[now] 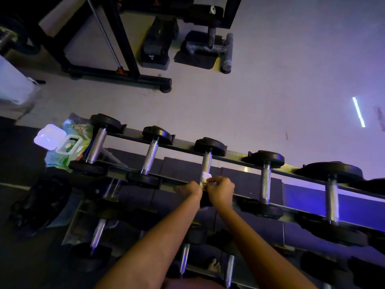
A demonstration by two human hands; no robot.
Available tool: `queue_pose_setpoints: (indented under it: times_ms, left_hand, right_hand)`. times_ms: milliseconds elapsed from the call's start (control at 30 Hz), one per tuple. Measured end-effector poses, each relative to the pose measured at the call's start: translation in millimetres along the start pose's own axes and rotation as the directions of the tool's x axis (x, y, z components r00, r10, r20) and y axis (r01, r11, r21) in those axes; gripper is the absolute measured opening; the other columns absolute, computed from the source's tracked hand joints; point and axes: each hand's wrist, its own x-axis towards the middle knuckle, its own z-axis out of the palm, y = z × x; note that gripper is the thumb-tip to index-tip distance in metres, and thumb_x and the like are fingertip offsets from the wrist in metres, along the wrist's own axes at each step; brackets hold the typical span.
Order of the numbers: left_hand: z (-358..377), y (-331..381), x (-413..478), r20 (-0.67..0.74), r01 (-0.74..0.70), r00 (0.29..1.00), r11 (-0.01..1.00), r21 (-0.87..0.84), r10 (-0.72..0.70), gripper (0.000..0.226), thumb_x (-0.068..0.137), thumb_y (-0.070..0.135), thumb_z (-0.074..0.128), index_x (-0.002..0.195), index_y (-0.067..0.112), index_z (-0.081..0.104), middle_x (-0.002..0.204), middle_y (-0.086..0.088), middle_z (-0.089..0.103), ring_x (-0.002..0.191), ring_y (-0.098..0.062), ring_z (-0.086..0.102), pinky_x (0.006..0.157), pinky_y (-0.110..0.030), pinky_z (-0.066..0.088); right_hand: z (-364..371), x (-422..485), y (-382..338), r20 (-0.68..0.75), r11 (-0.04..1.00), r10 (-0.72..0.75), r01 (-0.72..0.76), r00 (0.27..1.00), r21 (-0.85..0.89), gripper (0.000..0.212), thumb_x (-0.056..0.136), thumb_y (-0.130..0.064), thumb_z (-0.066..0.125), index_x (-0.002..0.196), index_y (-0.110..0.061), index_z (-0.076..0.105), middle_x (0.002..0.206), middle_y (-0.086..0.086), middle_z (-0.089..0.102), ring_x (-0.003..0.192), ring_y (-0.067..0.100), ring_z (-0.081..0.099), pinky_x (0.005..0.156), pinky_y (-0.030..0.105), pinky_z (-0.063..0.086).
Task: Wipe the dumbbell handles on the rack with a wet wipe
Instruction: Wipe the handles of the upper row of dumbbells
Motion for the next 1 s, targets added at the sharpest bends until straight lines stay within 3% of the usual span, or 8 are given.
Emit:
queue_pose_setpoints:
  times_ms: [133,400,567,600,700,733,833,1000]
  left_hand:
    - [9.4,-7.6,17.6,-0.053,-0.069,0.996,0.997,-0.02,0.068,0.054,0.083,0.004,0.045,0.135,0.003,0.033,0.128,-0.026,0.052,0.101,-0.045,0.059,0.085,-0.054,0.053]
    - [-0.7,-2.5,5.5,-0.029,-0.072,0.997,0.983,0.167,0.078,0.037,0.089,0.014,0.045,0.125,0.007,0.04,0.114,-0.019,0.056,0.087,-0.042,0.062,0.059,-0.053,0.058]
    - [-0.6,-3.9,9.8,-0.045,-0.113,0.991,0.957,0.267,0.129,0.041,0.088,0.017,0.047,0.127,0.004,0.044,0.126,-0.027,0.056,0.106,-0.044,0.058,0.087,-0.043,0.051]
    - [-1.1,-3.1,7.8,-0.041,-0.113,0.991,0.953,0.282,0.129,0.044,0.086,0.019,0.046,0.128,0.006,0.043,0.126,-0.026,0.056,0.104,-0.044,0.059,0.083,-0.046,0.054]
    - [-2.4,-3.3,7.0,-0.012,-0.076,0.997,0.963,0.259,0.082,0.048,0.09,0.019,0.042,0.137,0.009,0.036,0.131,-0.018,0.053,0.099,-0.045,0.06,0.045,-0.044,0.056]
    - [-4.1,-1.2,4.7,-0.008,-0.065,0.998,0.971,0.229,0.068,0.049,0.091,0.017,0.041,0.139,0.009,0.035,0.132,-0.018,0.052,0.099,-0.045,0.06,0.045,-0.044,0.056]
    - [-3.5,-0.4,4.9,-0.019,-0.095,0.995,0.975,0.199,0.101,0.046,0.091,0.013,0.044,0.135,0.004,0.038,0.13,-0.024,0.053,0.104,-0.043,0.059,0.081,-0.046,0.055]
    - [-3.8,0.5,0.1,0.015,-0.083,0.996,0.994,0.072,0.082,0.05,0.089,0.007,0.043,0.138,0.003,0.034,0.127,-0.024,0.052,0.102,-0.042,0.06,0.079,-0.053,0.056]
  right_hand:
    - [1.3,17.2,-18.2,-0.05,0.999,-0.023,0.025,0.998,0.041,0.012,0.081,-0.003,0.068,0.087,-0.009,0.076,0.088,0.011,0.073,0.082,0.021,0.069,0.074,0.032,0.056]
    - [-1.2,62.1,-49.1,-0.044,0.992,-0.089,0.084,0.995,-0.097,0.011,0.08,-0.005,0.066,0.081,-0.012,0.075,0.086,0.01,0.073,0.078,0.026,0.067,0.068,0.028,0.051]
    - [-1.4,20.8,-13.9,0.012,0.993,-0.019,0.02,1.0,-0.116,0.003,0.077,-0.01,0.074,0.078,-0.012,0.075,0.074,0.005,0.067,0.075,0.023,0.065,0.065,0.028,0.049]
    - [-1.0,14.9,-9.3,0.02,0.993,-0.01,0.012,1.0,-0.115,0.004,0.077,-0.009,0.073,0.078,-0.012,0.075,0.072,0.004,0.065,0.074,0.021,0.064,0.064,0.027,0.047]
    - [-1.1,5.2,-4.3,0.031,0.997,0.013,-0.01,0.999,-0.074,0.006,0.079,-0.007,0.072,0.082,-0.01,0.076,0.074,0.003,0.065,0.068,0.013,0.06,0.063,0.024,0.047]
    - [-1.5,4.9,-5.7,0.019,0.998,0.011,-0.01,1.0,-0.063,0.007,0.079,-0.005,0.072,0.083,-0.009,0.076,0.074,0.003,0.066,0.064,0.01,0.059,0.061,0.021,0.046]
    - [0.3,16.2,-17.6,-0.042,1.0,-0.011,0.01,0.999,-0.021,0.012,0.078,0.001,0.068,0.08,-0.009,0.076,0.073,0.004,0.067,0.064,0.01,0.059,0.059,0.021,0.049]
    - [-3.6,53.2,-44.3,-0.084,0.997,-0.082,0.083,0.993,0.006,0.009,0.08,-0.003,0.07,0.079,-0.01,0.076,0.075,0.004,0.066,0.065,0.014,0.057,0.06,0.02,0.041]
